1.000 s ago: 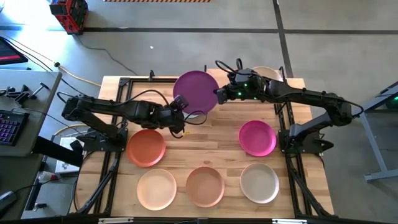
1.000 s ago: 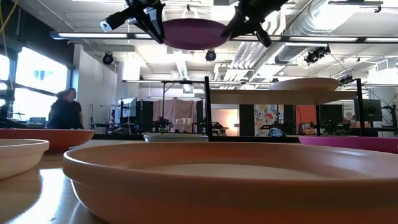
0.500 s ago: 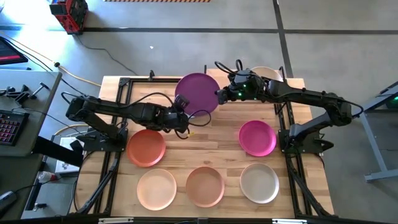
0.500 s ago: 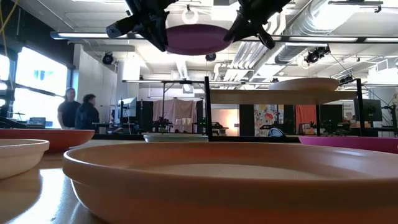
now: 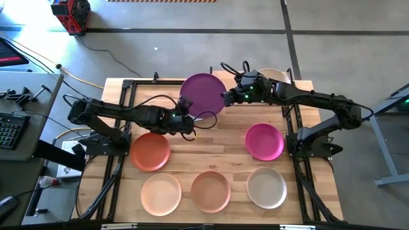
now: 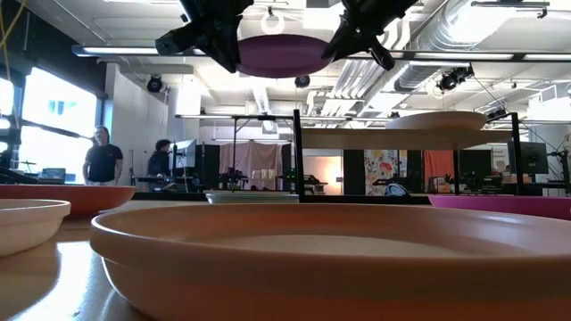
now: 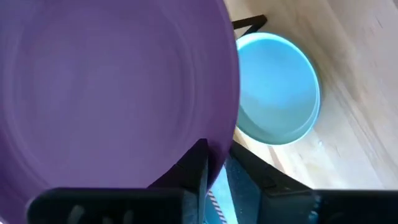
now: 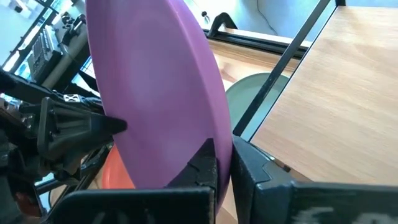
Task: Place and stack plates onto a shelf
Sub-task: Stack the purple plate on the white plate on the shelf
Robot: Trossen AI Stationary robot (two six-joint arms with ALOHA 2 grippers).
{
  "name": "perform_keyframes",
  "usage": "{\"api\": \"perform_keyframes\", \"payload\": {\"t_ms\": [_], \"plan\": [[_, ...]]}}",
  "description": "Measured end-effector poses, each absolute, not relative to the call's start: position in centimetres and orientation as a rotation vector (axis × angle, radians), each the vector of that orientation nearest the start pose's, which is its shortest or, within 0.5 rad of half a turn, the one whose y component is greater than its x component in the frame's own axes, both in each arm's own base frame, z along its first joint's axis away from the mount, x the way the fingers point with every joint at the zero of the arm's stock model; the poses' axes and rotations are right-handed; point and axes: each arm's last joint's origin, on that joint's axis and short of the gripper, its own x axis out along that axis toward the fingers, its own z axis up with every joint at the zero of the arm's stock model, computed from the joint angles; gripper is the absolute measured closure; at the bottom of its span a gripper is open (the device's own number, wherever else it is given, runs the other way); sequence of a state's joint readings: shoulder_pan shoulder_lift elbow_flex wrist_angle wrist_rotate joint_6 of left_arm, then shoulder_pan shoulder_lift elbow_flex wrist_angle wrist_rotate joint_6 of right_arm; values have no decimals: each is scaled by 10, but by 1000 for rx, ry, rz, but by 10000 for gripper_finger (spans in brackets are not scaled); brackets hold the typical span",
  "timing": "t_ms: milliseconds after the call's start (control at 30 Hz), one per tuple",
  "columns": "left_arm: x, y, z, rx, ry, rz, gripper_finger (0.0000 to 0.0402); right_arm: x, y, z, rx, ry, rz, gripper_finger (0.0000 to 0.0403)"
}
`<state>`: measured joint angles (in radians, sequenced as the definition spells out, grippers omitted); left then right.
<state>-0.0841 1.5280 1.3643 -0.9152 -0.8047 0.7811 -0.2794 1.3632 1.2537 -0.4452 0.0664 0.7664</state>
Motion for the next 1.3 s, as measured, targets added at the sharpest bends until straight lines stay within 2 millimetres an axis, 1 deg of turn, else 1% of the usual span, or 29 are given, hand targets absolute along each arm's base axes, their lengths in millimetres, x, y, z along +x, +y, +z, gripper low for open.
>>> {"api": "perform_keyframes", "payload": {"t_ms": [133,233,333,433,567,833,900,967,1100,1300], "plan": [[303,-5,309,1123,1221,248,315,286,-83,343,798,410,-526,402],[302,-5,310,1050,1197,339,293,285,-84,343,799,415,-531,402],[301,-8,312,1034,1175,439,282,284,-86,342,804,423,-537,403],[299,-12,314,1021,1150,492,280,283,-87,342,807,431,-543,403],[299,-19,314,971,1109,515,279,278,-89,344,817,437,-541,402],[299,-30,316,944,1057,529,279,257,-92,359,809,395,-556,402],[294,-31,314,961,1090,526,279,249,-92,361,808,393,-598,401],[296,-31,316,929,1063,552,279,243,-93,365,812,374,-629,401],[297,-28,322,873,1030,596,279,236,-92,360,825,440,-674,401],[298,-26,325,861,1024,602,280,219,-93,365,834,442,-720,401]]}}
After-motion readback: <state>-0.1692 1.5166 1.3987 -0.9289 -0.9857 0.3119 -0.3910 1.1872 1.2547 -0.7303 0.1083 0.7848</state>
